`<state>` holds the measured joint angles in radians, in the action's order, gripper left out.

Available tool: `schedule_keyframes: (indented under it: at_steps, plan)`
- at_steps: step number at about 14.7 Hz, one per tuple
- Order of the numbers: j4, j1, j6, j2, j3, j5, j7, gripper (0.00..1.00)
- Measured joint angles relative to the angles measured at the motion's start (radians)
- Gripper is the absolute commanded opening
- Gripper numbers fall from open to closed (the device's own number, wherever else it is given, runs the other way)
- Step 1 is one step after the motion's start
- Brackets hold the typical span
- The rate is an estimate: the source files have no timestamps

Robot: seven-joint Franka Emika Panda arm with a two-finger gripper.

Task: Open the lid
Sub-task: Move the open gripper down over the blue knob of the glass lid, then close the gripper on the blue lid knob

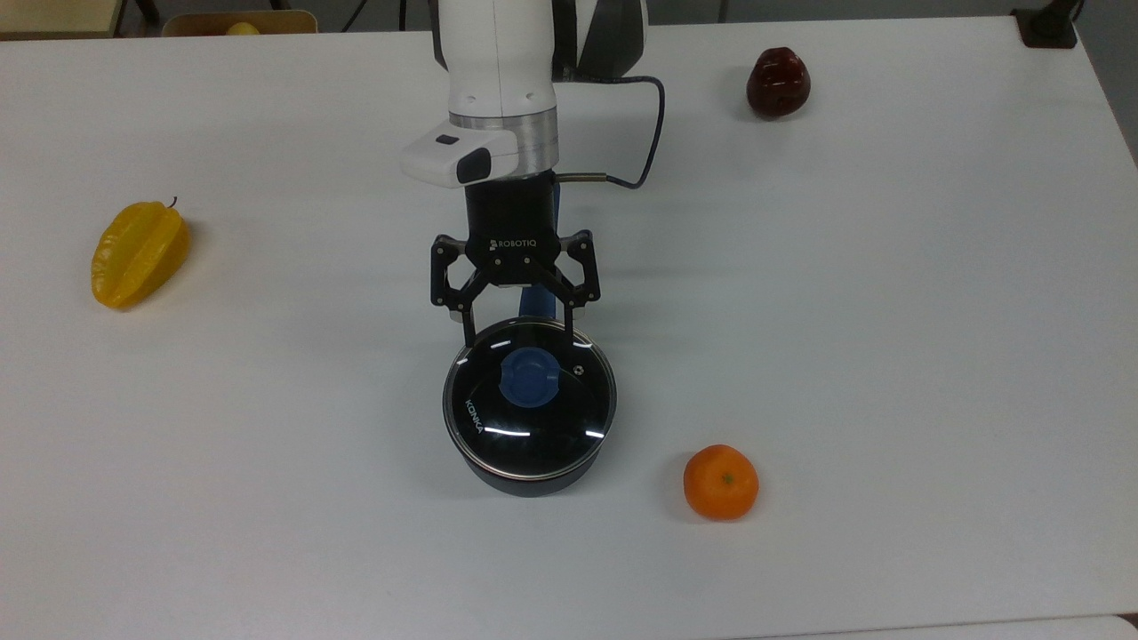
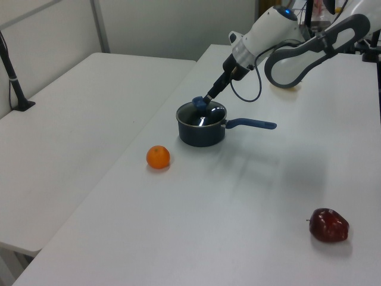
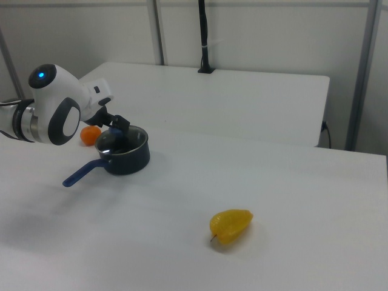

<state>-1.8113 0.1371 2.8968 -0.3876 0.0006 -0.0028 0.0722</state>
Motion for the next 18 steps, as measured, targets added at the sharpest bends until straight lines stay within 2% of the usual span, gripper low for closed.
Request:
schedule_keyframes:
  at_steps: [5,11,13,14,18]
  plan:
    - [0.061,0.000,0.000,-0.053,0.000,-0.006,0.000,0.96]
    - [0.073,0.002,0.000,-0.078,0.001,-0.023,0.000,0.83]
    - [0.086,0.011,0.003,-0.085,0.001,-0.023,0.001,0.82]
    - [0.093,0.014,0.003,-0.088,0.001,-0.023,0.002,0.77]
    - [0.106,0.015,0.003,-0.093,0.001,-0.023,0.003,0.77]
